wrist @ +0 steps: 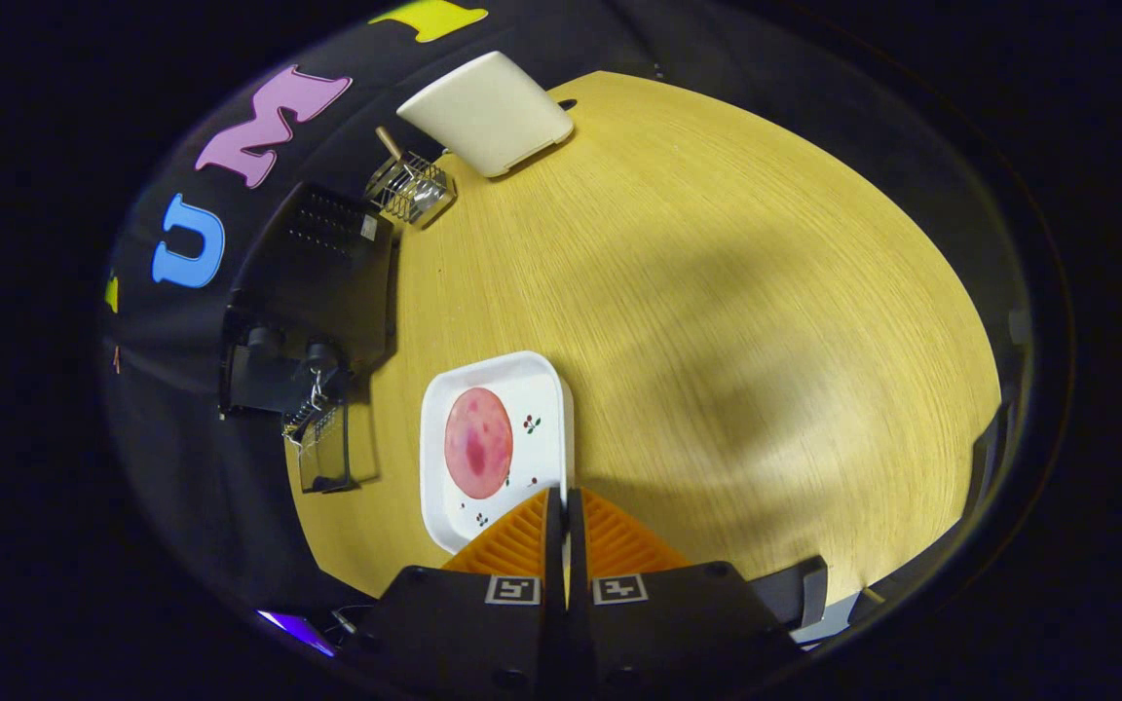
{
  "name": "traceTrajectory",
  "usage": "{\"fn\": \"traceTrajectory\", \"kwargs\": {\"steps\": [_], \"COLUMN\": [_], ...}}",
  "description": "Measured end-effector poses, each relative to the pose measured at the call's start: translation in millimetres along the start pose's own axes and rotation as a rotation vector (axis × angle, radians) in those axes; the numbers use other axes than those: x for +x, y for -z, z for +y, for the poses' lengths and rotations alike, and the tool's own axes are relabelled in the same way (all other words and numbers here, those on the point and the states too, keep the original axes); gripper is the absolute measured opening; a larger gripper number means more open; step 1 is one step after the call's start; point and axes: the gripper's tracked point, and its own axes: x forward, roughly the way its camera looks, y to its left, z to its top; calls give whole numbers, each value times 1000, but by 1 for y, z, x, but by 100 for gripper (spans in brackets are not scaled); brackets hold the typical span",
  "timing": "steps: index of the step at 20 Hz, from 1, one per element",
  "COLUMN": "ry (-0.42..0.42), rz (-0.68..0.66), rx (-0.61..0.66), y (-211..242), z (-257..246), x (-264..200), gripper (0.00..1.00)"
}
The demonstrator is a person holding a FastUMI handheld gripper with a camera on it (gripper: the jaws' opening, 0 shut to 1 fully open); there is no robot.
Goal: Open the toaster oven, put the food inside, and close the toaster oven door.
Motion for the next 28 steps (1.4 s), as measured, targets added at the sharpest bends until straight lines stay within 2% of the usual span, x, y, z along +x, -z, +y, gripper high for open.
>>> {"fn": "traceTrajectory", "kwargs": {"steps": [13,19,22,28], "ry": [-155,-241,-269,-273], "rz": [-169,-215,-203,-158], "rx": [259,375,345,269], "y": [27,43,44,49], "z": [51,100,136,205], "x": [-73,-82,-73,-36], "gripper": [5,5,5,5]}}
